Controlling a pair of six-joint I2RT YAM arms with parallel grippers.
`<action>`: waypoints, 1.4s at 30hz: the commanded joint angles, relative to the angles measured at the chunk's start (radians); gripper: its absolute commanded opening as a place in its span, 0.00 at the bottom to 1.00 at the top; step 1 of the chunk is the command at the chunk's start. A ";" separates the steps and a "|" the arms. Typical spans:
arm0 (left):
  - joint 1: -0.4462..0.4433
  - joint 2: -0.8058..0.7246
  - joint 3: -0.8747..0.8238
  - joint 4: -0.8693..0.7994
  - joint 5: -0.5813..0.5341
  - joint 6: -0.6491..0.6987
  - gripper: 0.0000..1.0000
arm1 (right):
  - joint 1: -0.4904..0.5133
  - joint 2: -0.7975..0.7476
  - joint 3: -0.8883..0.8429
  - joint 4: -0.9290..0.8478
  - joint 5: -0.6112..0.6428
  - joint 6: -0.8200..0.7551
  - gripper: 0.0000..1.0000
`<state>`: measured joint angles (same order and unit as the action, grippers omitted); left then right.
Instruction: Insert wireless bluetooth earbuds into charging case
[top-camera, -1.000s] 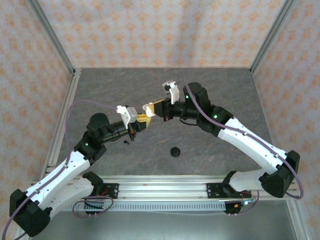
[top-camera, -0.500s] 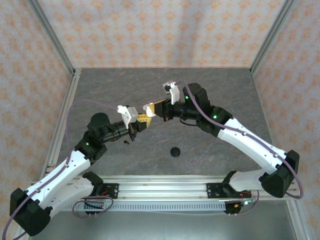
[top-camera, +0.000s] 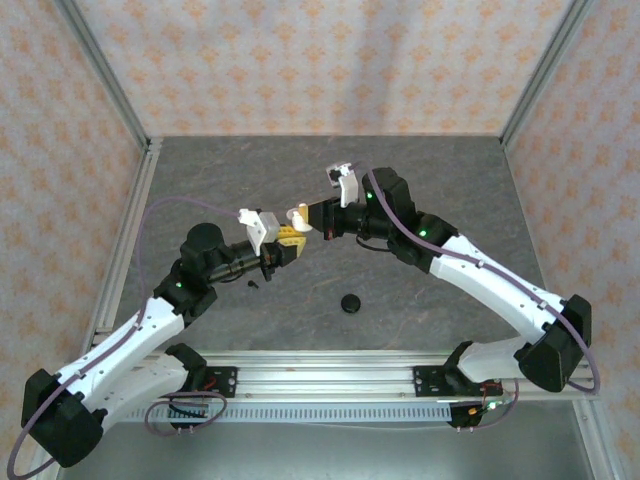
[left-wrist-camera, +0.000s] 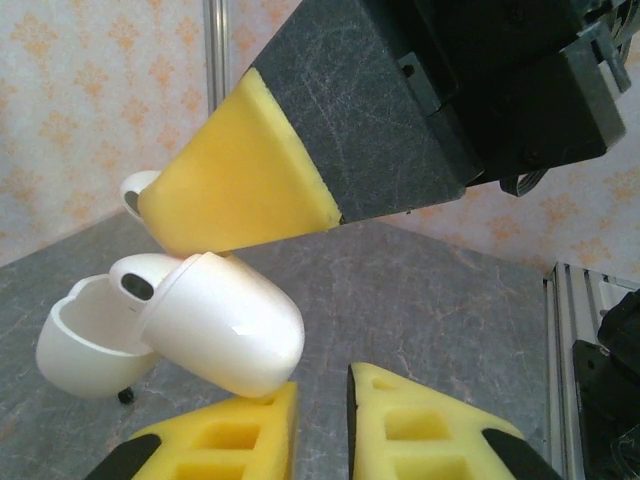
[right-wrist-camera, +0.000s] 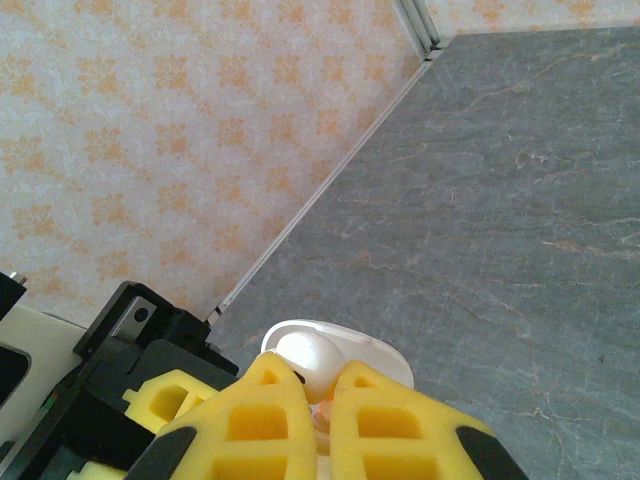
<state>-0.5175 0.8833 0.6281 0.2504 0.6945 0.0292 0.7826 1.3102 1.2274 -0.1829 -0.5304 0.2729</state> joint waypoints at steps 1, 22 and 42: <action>-0.011 0.003 0.051 0.144 -0.039 -0.012 0.23 | 0.024 0.022 -0.025 -0.028 -0.075 0.020 0.08; -0.013 0.056 0.063 0.227 -0.109 -0.106 0.28 | 0.024 0.011 -0.050 -0.013 -0.075 0.037 0.07; -0.021 0.085 0.075 0.269 -0.136 -0.140 0.31 | 0.026 0.004 -0.065 -0.002 -0.069 0.045 0.06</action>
<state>-0.5304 0.9638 0.6281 0.3286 0.6025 -0.1078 0.7712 1.3155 1.1976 -0.1261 -0.4747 0.2958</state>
